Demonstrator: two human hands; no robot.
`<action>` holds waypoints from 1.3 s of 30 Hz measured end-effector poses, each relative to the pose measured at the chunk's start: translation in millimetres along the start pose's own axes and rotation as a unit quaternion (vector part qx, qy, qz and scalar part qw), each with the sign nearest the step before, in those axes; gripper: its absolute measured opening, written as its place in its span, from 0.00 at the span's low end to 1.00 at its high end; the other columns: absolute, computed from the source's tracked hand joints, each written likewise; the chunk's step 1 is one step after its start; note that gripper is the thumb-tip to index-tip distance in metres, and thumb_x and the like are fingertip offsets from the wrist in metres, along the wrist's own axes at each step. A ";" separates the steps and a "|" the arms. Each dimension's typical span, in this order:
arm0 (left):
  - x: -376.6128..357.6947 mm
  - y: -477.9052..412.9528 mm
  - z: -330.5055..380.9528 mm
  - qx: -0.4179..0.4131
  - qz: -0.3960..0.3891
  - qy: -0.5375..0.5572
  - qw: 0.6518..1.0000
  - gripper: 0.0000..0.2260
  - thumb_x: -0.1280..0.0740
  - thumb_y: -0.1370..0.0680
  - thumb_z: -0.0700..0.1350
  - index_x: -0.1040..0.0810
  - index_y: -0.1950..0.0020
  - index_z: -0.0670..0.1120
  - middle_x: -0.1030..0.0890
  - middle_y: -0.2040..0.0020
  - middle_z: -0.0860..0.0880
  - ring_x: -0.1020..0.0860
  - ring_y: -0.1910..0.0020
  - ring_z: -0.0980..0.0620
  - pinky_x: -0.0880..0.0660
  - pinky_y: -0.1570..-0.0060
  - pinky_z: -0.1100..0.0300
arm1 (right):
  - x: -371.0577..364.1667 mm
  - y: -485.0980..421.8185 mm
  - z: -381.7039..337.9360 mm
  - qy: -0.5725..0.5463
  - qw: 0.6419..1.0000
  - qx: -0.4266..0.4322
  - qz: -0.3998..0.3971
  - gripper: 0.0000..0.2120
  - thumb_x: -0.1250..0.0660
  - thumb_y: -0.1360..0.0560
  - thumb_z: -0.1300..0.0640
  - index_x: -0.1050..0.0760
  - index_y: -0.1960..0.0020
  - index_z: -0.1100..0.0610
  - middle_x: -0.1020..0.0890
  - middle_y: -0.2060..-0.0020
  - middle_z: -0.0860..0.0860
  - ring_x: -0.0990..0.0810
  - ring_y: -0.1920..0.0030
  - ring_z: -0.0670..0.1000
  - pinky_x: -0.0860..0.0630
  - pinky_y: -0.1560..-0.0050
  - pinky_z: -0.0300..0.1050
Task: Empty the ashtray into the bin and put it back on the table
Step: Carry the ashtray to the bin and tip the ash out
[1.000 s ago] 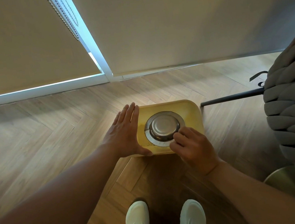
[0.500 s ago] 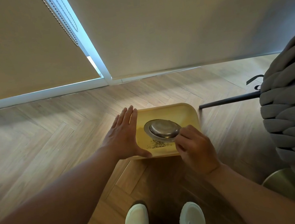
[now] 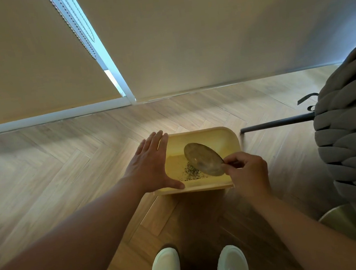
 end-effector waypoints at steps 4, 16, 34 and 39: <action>-0.2 1.3 -0.8 -0.004 0.007 -0.001 1.000 0.64 0.32 0.44 0.78 0.56 0.21 0.46 0.52 0.19 0.44 0.55 0.21 0.47 0.58 0.25 0.53 | -2.0 -4.0 3.3 -0.048 0.997 -0.062 -0.018 0.09 0.23 0.30 0.63 0.18 0.58 0.50 0.15 0.64 0.46 0.15 0.64 0.45 0.20 0.65 0.34; 4.6 8.2 10.9 -0.060 0.041 -0.012 0.997 0.56 0.28 0.40 0.73 0.45 0.22 0.45 0.40 0.23 0.45 0.43 0.23 0.45 0.42 0.25 0.50 | -9.6 -8.3 -0.9 -0.226 0.949 -0.204 -0.086 0.07 0.23 0.32 0.67 0.18 0.56 0.59 0.13 0.65 0.50 0.13 0.63 0.52 0.19 0.67 0.39; 7.0 7.2 11.4 -0.086 0.090 0.065 0.990 0.48 0.31 0.41 0.75 0.32 0.31 0.46 0.27 0.34 0.49 0.31 0.34 0.50 0.31 0.34 0.55 | -9.4 -13.9 5.9 -0.311 0.895 -0.275 -0.164 0.11 0.25 0.32 0.69 0.20 0.50 0.66 0.15 0.61 0.58 0.14 0.61 0.55 0.16 0.60 0.47; 8.5 8.2 12.2 -0.096 0.103 0.059 0.988 0.47 0.31 0.41 0.75 0.30 0.32 0.45 0.26 0.36 0.49 0.30 0.36 0.50 0.30 0.36 0.55 | -8.4 -15.8 1.9 -0.280 0.911 -0.250 -0.172 0.19 0.25 0.31 0.70 0.20 0.43 0.56 0.15 0.61 0.58 0.13 0.59 0.57 0.16 0.60 0.48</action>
Point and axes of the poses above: each hand's wrist, its own y-axis away from the middle knuckle, its own x-axis out of the back of the hand, z = x × y, the point moved 3 cm from there along -y, towards the middle knuckle
